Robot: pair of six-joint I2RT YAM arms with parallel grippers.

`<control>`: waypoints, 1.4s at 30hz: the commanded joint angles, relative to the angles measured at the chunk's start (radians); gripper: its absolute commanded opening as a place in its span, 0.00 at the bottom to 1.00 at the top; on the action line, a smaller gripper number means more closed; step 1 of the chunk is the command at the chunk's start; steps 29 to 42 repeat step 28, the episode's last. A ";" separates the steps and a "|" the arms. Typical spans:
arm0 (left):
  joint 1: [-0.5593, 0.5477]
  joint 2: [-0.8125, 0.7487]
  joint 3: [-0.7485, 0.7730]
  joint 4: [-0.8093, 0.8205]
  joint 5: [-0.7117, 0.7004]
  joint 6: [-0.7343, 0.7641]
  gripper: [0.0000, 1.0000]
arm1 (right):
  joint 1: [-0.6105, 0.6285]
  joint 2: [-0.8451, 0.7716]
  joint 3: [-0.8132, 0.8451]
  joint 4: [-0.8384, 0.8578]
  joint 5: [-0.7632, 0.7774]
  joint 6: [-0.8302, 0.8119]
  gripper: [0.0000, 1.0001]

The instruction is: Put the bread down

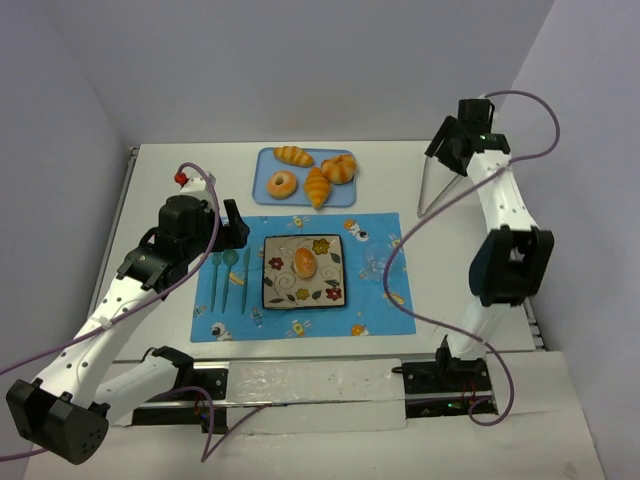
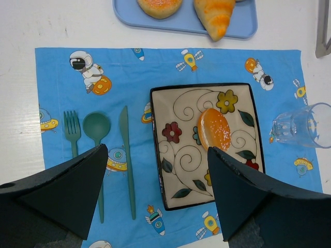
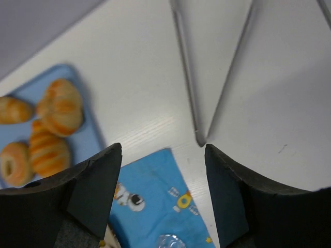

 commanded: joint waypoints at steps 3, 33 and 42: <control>0.004 -0.005 0.002 0.032 -0.016 -0.004 0.88 | 0.089 -0.310 -0.185 0.120 -0.138 -0.022 0.75; 0.001 0.021 0.005 0.024 -0.034 0.002 0.88 | 0.455 -1.027 -0.785 0.327 -0.233 -0.017 1.00; 0.001 0.021 0.005 0.024 -0.034 0.002 0.88 | 0.455 -1.027 -0.785 0.327 -0.233 -0.017 1.00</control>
